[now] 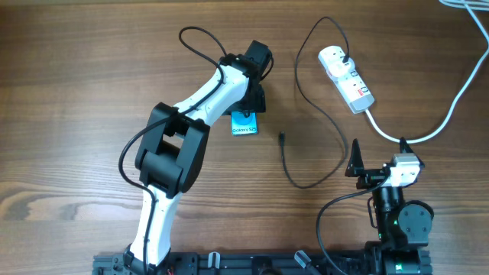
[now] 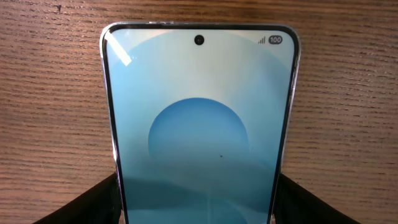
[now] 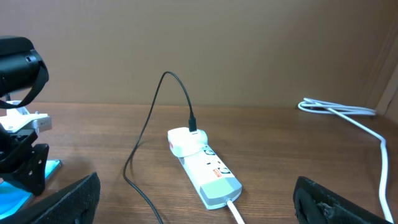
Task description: Plug charger to phone and switch on socket
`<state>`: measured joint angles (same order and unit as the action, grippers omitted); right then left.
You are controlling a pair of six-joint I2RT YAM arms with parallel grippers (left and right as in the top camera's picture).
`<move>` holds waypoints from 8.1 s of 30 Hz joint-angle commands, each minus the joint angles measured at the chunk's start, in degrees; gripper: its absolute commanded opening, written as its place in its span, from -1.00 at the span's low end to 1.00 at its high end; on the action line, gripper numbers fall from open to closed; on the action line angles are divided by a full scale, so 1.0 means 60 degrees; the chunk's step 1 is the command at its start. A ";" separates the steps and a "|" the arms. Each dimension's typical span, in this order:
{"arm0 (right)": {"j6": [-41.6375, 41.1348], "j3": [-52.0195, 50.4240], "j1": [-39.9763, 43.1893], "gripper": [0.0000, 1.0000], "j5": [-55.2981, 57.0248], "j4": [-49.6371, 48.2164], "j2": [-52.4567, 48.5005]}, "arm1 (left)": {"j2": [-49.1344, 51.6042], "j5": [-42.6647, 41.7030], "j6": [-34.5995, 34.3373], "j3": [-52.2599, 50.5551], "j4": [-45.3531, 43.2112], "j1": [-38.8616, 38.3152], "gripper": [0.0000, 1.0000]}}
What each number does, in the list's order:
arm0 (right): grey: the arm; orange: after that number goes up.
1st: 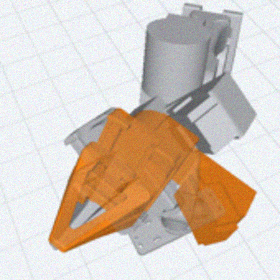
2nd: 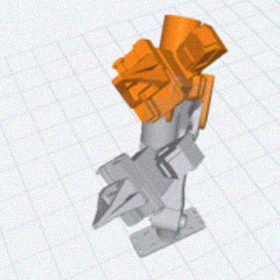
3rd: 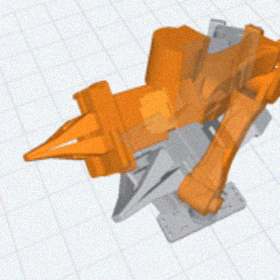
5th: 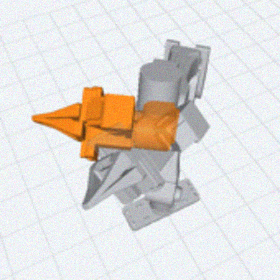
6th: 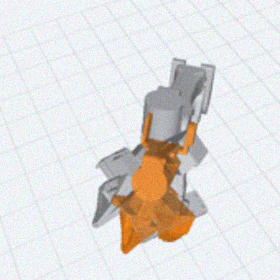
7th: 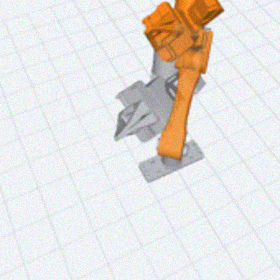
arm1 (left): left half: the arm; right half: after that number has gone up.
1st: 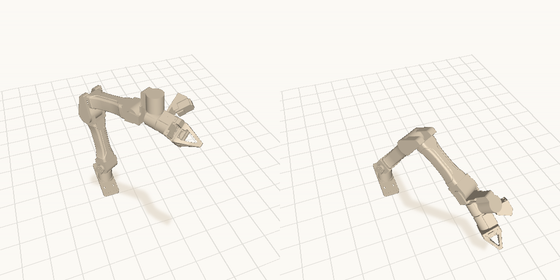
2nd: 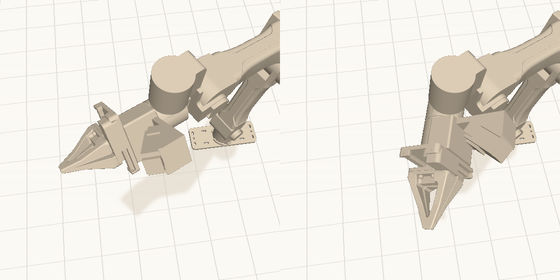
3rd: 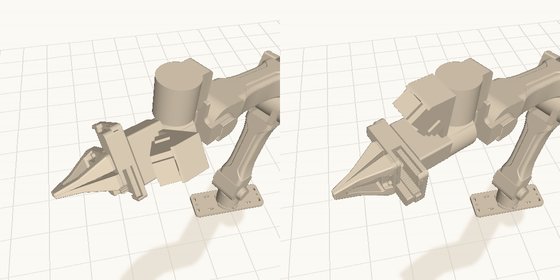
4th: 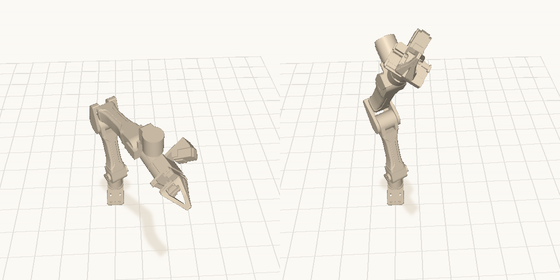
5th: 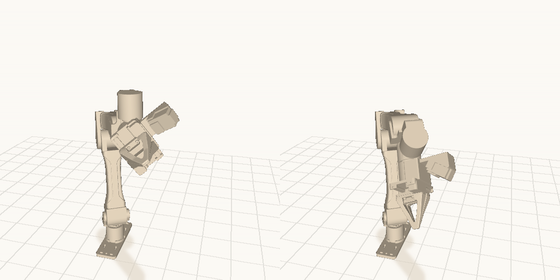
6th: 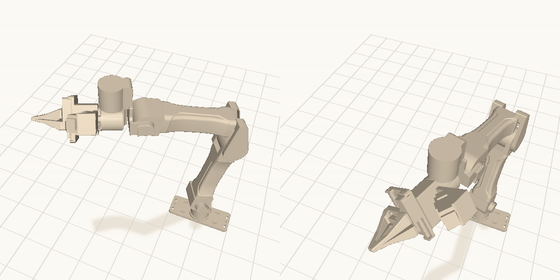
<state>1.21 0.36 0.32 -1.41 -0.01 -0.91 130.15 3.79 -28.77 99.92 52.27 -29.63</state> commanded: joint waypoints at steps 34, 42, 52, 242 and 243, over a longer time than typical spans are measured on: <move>0.0044 -0.0011 0.0051 0.99 0.0018 -0.0029 0.0051 | -0.0036 0.0357 0.0018 -0.0244 -0.0718 -0.0357 0.99; 0.0044 -0.0011 0.0047 0.99 0.0022 -0.0029 0.0055 | 0.0280 0.1796 0.0015 -0.0244 -0.0168 -0.0481 0.70; 0.0044 -0.0011 0.0047 1.00 0.0018 -0.0029 0.0055 | 0.0280 0.1078 -0.0015 -0.0244 0.0226 -0.0040 0.89; -0.7792 1.9584 -0.7016 -0.91 0.4229 1.0036 -1.8710 | -0.2153 -1.3868 -0.6568 -0.0215 -0.2382 0.3661 0.54; -0.8360 1.9584 -0.6980 -0.91 0.4233 1.0029 -1.8589 | -0.2153 -1.3835 -0.6572 -0.0215 -0.2568 0.3683 0.57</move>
<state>-40.91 116.73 -41.80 23.00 60.34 -112.62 119.66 -76.71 -68.14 98.35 38.46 -7.66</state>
